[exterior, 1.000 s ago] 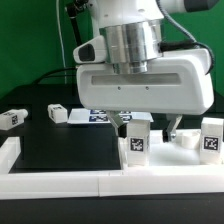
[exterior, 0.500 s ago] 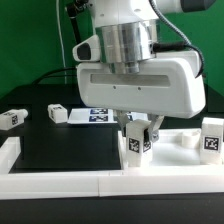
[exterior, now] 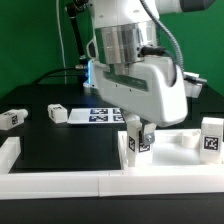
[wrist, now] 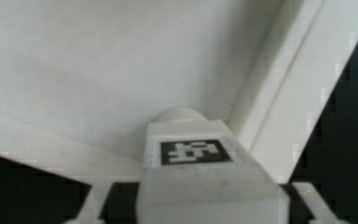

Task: Assemble square table

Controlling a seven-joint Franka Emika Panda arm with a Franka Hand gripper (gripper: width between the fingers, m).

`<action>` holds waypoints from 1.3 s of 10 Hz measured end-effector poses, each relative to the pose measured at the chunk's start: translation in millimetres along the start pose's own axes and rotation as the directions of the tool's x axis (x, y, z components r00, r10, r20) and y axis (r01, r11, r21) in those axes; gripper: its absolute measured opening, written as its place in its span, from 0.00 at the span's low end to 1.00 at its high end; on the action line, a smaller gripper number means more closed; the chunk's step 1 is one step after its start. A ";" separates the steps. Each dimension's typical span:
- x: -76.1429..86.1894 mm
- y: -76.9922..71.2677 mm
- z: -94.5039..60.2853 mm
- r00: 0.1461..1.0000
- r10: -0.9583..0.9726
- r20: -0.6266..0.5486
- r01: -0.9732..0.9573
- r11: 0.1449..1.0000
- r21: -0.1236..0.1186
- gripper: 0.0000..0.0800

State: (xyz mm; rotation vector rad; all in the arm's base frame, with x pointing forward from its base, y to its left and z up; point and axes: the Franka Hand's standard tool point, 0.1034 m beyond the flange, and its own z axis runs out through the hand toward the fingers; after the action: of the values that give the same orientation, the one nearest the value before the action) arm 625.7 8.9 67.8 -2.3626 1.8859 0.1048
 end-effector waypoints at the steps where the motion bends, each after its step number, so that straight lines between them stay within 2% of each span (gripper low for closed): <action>1: 0.3 -2.7 0.3 0.976 0.210 0.054 -0.210 0.978 -0.004 0.37; 2: 2.7 -4.0 -0.1 0.901 0.419 0.114 -0.419 0.908 -0.029 0.37; 3: 5.0 -4.8 -1.0 0.825 0.552 0.121 -0.552 0.833 -0.041 0.37; 4: 5.8 -5.3 -1.3 0.780 0.615 0.116 -0.614 0.788 -0.046 0.37; 6: 5.5 -4.8 -0.5 0.774 0.622 0.114 -0.622 0.782 -0.048 0.37; 7: 5.1 -5.2 -0.6 0.781 0.614 0.113 -0.613 0.789 -0.044 0.63; 8: 4.3 -6.3 -1.0 0.892 0.444 0.084 -0.446 0.895 0.003 0.63; 9: -0.7 -4.4 -1.2 0.958 0.278 0.068 -0.280 0.959 0.036 0.77; 10: -6.3 -1.9 -2.1 0.975 0.212 0.059 -0.215 0.976 0.033 0.80; 13: -3.2 -0.5 -0.8 0.999 0.009 0.048 -0.011 0.999 0.040 0.81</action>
Offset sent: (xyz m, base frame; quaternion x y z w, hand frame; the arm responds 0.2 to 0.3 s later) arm 0.0083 -0.0090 0.0034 0.0282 -0.0233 0.2826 0.9585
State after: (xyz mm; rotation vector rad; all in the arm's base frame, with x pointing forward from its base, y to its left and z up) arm 625.4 12.0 69.0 -2.3034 1.8610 0.1212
